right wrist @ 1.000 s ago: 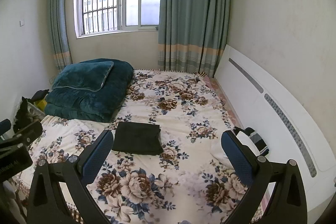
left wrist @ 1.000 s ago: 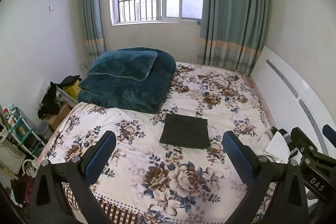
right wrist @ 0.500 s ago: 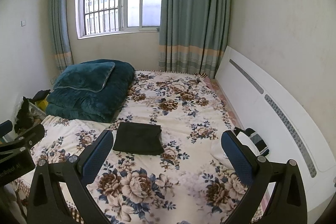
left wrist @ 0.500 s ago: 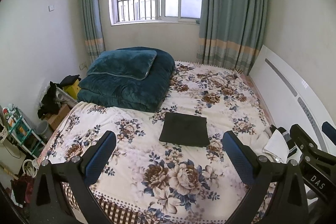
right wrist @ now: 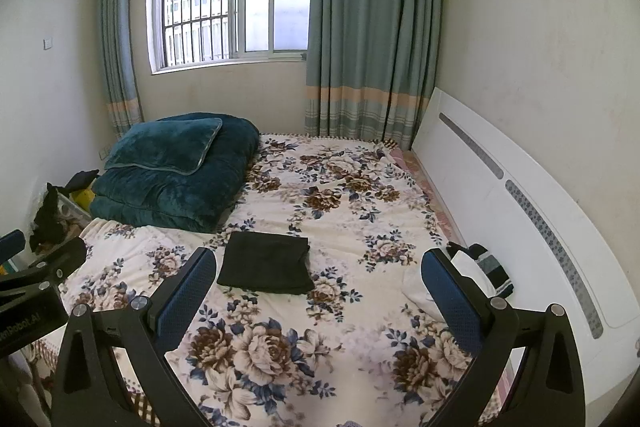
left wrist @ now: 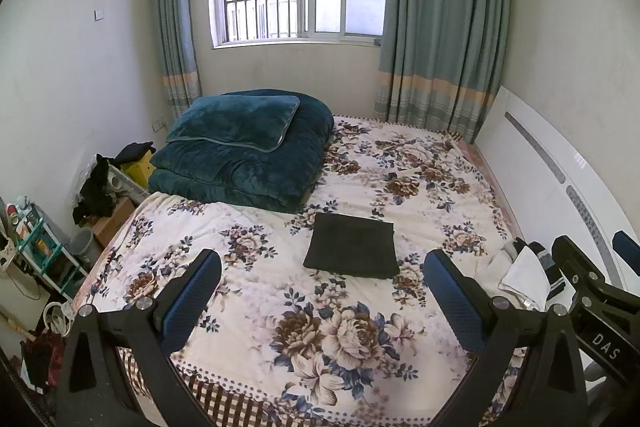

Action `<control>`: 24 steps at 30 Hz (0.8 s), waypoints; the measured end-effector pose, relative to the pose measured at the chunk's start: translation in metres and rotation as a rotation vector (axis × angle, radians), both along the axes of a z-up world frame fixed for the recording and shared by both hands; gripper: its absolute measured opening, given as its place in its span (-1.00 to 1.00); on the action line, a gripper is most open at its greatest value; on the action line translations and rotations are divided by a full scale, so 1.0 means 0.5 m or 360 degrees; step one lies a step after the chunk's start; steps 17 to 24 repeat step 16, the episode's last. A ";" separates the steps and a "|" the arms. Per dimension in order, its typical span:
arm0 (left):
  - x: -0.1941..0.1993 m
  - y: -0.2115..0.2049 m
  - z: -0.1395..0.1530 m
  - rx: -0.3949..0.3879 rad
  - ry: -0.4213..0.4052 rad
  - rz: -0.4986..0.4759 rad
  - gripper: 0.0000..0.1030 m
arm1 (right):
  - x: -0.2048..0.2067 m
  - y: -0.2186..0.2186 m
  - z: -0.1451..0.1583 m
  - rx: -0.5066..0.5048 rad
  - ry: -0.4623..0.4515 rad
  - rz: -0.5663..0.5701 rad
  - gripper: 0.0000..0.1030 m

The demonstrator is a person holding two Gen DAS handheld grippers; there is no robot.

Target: Fold small clothes

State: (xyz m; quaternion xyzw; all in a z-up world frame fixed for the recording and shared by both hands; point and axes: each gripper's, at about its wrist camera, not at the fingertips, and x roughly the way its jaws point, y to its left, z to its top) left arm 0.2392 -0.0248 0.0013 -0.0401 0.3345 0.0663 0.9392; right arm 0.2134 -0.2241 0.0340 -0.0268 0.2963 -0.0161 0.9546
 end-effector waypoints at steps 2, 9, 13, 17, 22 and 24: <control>-0.008 -0.001 0.000 -0.0001 0.0000 0.0004 1.00 | -0.002 0.001 -0.001 0.0005 0.0001 0.0001 1.00; -0.008 0.000 0.000 0.0000 -0.0001 0.0005 1.00 | -0.003 0.009 0.001 0.0005 -0.0002 0.0006 1.00; -0.011 0.001 0.001 -0.0004 -0.0004 0.0010 1.00 | -0.006 0.015 0.002 0.0012 -0.0003 0.0014 1.00; -0.012 0.003 0.000 -0.0001 0.0000 0.0003 1.00 | -0.003 0.018 0.006 0.0011 -0.0005 0.0021 1.00; -0.012 0.003 0.000 -0.0001 0.0000 0.0003 1.00 | -0.003 0.018 0.006 0.0011 -0.0005 0.0021 1.00; -0.012 0.003 0.000 -0.0001 0.0000 0.0003 1.00 | -0.003 0.018 0.006 0.0011 -0.0005 0.0021 1.00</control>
